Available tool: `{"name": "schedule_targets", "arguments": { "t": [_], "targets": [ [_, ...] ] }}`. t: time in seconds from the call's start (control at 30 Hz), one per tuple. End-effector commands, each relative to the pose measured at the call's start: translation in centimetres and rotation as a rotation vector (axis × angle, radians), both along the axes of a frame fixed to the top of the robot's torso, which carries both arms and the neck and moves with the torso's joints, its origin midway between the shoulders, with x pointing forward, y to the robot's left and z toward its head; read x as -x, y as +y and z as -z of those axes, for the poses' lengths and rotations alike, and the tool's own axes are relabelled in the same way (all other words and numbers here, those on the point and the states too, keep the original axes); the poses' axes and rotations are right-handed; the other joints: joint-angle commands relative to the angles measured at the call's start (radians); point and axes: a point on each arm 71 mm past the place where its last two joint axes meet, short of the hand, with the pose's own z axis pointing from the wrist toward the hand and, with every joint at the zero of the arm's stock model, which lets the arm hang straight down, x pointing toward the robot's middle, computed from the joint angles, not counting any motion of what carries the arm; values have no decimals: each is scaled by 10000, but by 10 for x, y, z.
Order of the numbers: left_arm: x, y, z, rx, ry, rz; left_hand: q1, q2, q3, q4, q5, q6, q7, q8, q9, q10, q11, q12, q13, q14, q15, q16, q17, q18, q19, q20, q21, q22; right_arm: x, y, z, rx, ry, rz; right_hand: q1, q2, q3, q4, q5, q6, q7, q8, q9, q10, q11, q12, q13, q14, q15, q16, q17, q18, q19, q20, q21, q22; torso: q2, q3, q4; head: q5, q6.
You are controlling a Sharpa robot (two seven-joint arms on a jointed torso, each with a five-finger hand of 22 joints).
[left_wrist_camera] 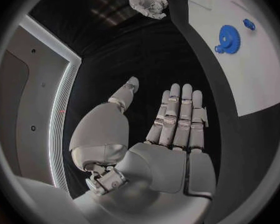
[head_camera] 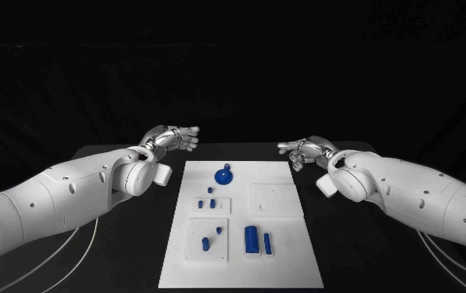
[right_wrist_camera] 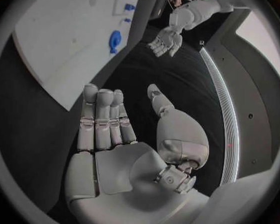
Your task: Assemble the parts on the task board
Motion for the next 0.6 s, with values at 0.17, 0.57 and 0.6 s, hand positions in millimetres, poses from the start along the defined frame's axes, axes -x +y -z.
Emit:
{"name": "schedule_targets", "arguments": {
  "t": [0.17, 0.57, 0.6],
  "targets": [
    [-8, -6, -3, 455, -418, -203, 77, 201, 27, -120, 2, 87, -40, 52, 2, 39, -28, 12, -8, -14, 20, -122, 38, 108, 84, 13, -114, -1, -9, -1, -2, -2718, -476, 71, 691, 290, -324, -84, -121, -442, 282, -210, -176, -941, 617, -3082, -3062, -1544, 1185, -3436, -1898, -389, -2226, 927, -2330, -1375, -221, 43, 11, 63, 337],
    [-9, -7, 1, 298, -286, -268, -9032, 969, -3992, 2442, -611, -8130, -1750, -3201, -4638, -4242, -1398, -759, -893, -8416, -1519, -5154, -2714, -611, -6062, -520, -5107, -4476, -15, -7, 5, -2403, -440, 719, -6988, 332, -3885, 2900, -749, -9040, -1409, -1819, -6165, -9901, -388, -8619, -9970, -11423, 642, -9126, -9270, -2168, -9578, -112, -7416, -11574, -320, 89, 65, 50, 324],
    [-8, -9, 2, 325, -288, -291, -9032, 969, -3992, 2442, -611, -8130, -1750, -3201, -4638, -11484, -1398, -759, -893, -8416, -1519, -5154, -2714, -611, -6062, -520, -5107, -4780, -14, -6, 6, -2441, -464, 741, -6988, 332, -3885, 2900, -749, -9040, -1409, -1819, -6165, -9901, -388, -8619, -9970, -11423, 642, -9126, -9270, -2168, -9578, -112, -7416, -11574, -360, 89, 81, 37, 286]
  ]
}}
